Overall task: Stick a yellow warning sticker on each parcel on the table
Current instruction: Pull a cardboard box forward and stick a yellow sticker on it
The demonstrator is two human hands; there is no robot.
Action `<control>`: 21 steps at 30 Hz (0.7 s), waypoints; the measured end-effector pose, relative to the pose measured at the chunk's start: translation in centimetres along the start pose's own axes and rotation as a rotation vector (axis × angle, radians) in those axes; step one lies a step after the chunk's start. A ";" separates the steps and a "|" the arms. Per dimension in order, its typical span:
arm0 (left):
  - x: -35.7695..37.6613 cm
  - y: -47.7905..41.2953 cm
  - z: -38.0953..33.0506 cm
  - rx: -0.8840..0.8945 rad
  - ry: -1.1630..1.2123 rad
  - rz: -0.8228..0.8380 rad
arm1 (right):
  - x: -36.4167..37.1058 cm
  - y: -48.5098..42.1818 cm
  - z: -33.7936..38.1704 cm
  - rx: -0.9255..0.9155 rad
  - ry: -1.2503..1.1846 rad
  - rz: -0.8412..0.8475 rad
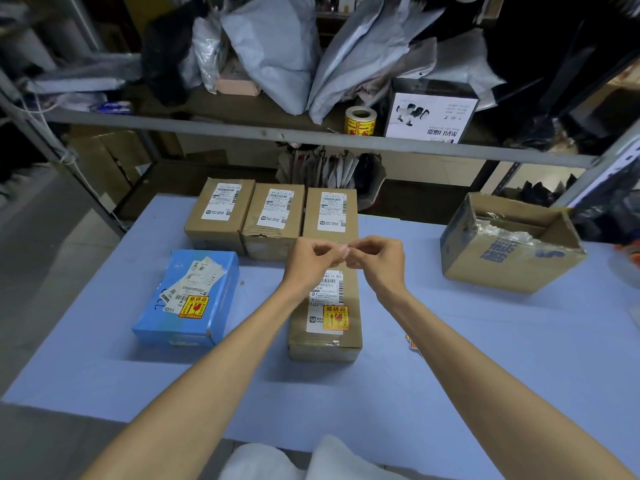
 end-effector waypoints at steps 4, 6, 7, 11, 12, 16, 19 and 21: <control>-0.6 -0.5 0.5 -0.042 0.014 -0.069 | 0.2 0.4 -0.1 0.075 -0.097 0.092; -0.6 -0.5 0.5 -0.054 0.015 -0.089 | 0.2 0.5 0.0 0.068 -0.116 0.138; -0.6 -0.4 0.5 -0.049 0.015 -0.091 | 0.1 0.5 0.0 0.063 -0.123 0.145; -0.3 -0.4 0.1 -0.010 -0.029 -0.038 | -0.5 0.6 0.3 0.103 -0.216 0.085; -0.2 -0.3 0.0 -0.028 0.005 -0.007 | -0.6 0.5 0.3 0.116 -0.240 0.067; 0.1 -0.4 -0.3 -0.103 0.149 0.055 | -0.2 0.6 0.5 0.116 -0.253 0.031; -0.1 -0.5 0.2 -0.111 0.174 0.060 | 0.0 0.4 0.2 0.110 -0.231 0.040; -0.2 -0.3 0.5 -0.110 0.188 0.065 | -0.1 0.3 0.0 0.112 -0.201 0.051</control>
Point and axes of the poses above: each hand's wrist, its own y-axis away from the middle knuckle, its own x-axis out of the palm, z = x × y, the point moved 1 cm from there along -y, towards the middle knuckle, and after that the axes turned 7 degrees about -y, right-handed, at the moved point
